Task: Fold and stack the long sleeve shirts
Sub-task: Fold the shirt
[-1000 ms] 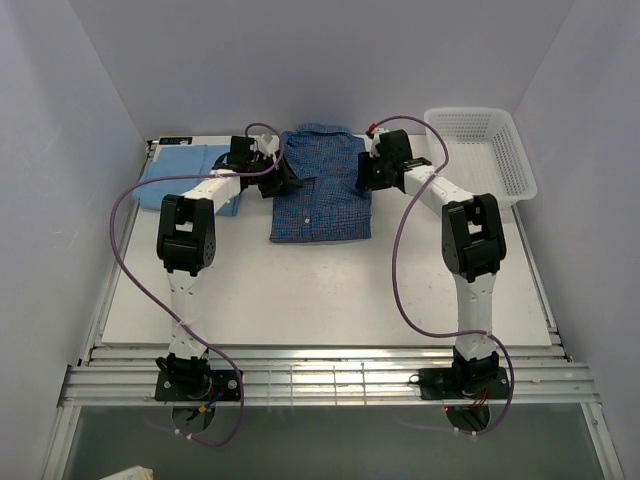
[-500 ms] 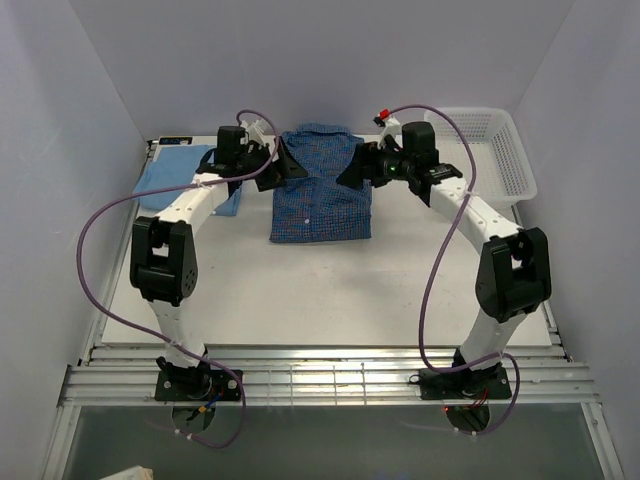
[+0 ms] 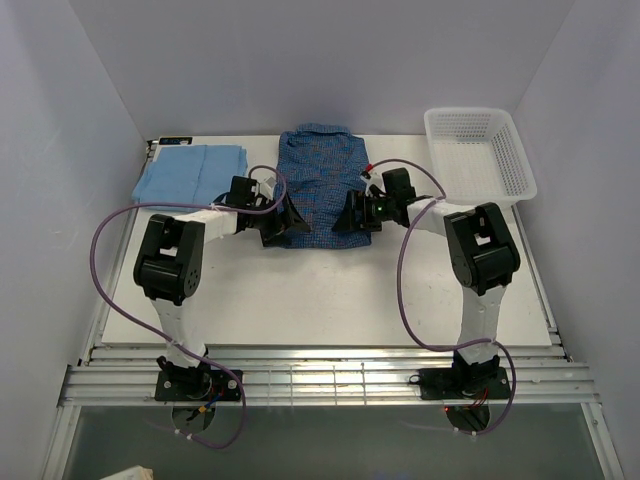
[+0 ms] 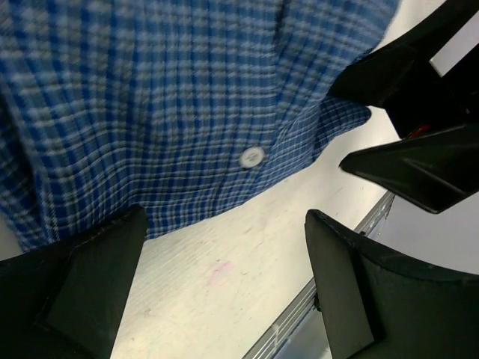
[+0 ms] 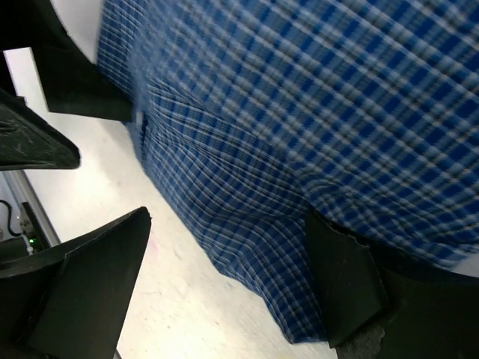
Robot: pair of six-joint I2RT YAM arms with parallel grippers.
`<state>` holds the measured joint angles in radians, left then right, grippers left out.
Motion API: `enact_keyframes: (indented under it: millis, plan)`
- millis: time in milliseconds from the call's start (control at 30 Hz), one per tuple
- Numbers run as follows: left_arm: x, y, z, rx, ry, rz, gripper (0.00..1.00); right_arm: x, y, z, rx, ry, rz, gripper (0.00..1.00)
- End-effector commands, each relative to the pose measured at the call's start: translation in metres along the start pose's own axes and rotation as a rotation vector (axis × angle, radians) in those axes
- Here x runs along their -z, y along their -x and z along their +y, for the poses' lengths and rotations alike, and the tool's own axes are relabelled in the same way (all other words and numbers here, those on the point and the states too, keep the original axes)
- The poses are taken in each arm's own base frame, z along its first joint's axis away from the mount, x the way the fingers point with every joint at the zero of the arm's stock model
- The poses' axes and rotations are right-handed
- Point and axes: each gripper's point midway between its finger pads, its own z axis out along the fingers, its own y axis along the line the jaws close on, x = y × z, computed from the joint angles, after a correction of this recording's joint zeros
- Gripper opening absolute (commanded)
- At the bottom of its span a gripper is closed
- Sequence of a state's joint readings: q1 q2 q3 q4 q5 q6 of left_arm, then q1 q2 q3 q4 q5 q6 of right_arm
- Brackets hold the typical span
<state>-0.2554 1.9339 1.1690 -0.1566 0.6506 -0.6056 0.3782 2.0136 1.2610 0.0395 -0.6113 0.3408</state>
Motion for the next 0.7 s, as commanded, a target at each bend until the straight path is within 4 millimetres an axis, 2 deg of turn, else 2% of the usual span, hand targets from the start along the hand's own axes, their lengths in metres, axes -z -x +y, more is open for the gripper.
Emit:
enact_keyframes:
  millis: [0,33,100,267,367,467,567,667]
  plan:
    - [0.005,-0.007,0.013,0.022,0.036,-0.008,0.98,0.000,-0.025,-0.023,-0.007,-0.071,0.043,0.90]
    - [0.006,-0.008,0.018,0.029,0.049,-0.009,0.98,0.000,-0.037,-0.030,-0.023,-0.088,0.069,0.90]
    - [0.006,-0.015,0.028,0.046,0.073,0.010,0.98,-0.001,-0.047,-0.033,-0.025,-0.083,0.092,0.90]
    - [0.007,-0.023,0.053,0.068,0.166,0.011,0.98,0.006,-0.080,-0.023,-0.015,-0.085,0.166,0.90]
    - [0.007,-0.017,0.063,0.082,0.185,0.010,0.98,0.009,-0.106,-0.008,0.005,-0.078,0.208,0.90]
    - [0.010,-0.003,0.062,0.068,0.192,-0.006,0.98,0.001,-0.130,0.013,0.073,-0.107,0.253,0.90]
    - [0.012,0.011,0.055,0.026,0.180,-0.032,0.98,0.000,-0.136,0.024,0.114,-0.137,0.269,0.90]
    - [0.012,0.019,0.056,0.007,0.198,-0.039,0.98,-0.011,-0.150,0.057,0.176,-0.091,0.295,0.90]
